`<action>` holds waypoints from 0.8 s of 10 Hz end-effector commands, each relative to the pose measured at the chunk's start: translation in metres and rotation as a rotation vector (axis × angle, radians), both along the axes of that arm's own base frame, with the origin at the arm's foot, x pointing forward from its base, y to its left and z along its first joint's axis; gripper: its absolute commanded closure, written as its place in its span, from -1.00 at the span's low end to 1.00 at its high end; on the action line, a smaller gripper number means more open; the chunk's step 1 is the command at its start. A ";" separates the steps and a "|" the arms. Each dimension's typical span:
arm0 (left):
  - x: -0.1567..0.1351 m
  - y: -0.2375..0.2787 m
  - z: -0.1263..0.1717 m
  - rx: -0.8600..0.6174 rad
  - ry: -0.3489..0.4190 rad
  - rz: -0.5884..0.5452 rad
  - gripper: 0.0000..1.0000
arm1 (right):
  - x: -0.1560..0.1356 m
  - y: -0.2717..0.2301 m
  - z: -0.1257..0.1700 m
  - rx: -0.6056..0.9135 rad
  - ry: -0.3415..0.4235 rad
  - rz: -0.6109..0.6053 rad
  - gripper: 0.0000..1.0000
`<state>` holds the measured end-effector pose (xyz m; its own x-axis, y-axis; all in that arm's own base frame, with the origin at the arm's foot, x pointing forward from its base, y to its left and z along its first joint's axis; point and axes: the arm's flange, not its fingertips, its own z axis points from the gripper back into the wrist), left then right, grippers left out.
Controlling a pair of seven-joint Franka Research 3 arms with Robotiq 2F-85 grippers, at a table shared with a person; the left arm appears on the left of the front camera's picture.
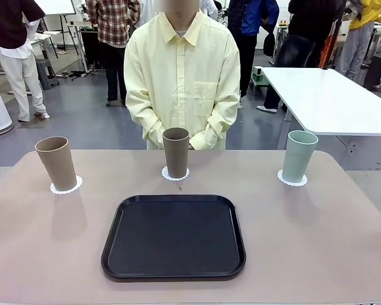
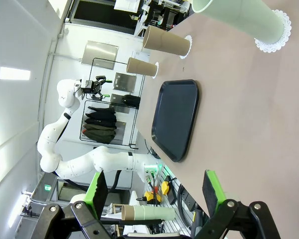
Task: Place coasters on the table and set cups on them.
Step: Take one Reusable plastic cup from the Flat Tray and place it on a coaster set by the human.
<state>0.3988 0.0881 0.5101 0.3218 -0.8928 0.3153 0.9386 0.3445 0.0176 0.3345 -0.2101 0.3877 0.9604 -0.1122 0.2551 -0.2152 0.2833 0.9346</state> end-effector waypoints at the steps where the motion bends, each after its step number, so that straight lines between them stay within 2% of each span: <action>1: 0.003 0.002 0.000 0.010 -0.012 -0.005 -1.00 | -0.001 0.000 0.000 0.001 0.002 -0.003 -1.00; 3: 0.000 0.000 0.000 0.000 0.000 0.000 -1.00 | -0.001 0.000 0.000 0.001 0.002 -0.003 -1.00; 4: -0.023 -0.016 0.003 -0.101 0.072 0.148 -1.00 | -0.001 0.000 0.000 0.001 0.002 -0.003 -1.00; 6: -0.066 -0.035 -0.004 -0.181 0.244 0.405 -1.00 | -0.001 0.000 0.000 0.001 0.002 -0.003 -1.00; 8: -0.083 -0.048 -0.007 -0.191 0.351 0.502 -1.00 | -0.001 0.000 0.000 0.001 0.002 -0.003 -1.00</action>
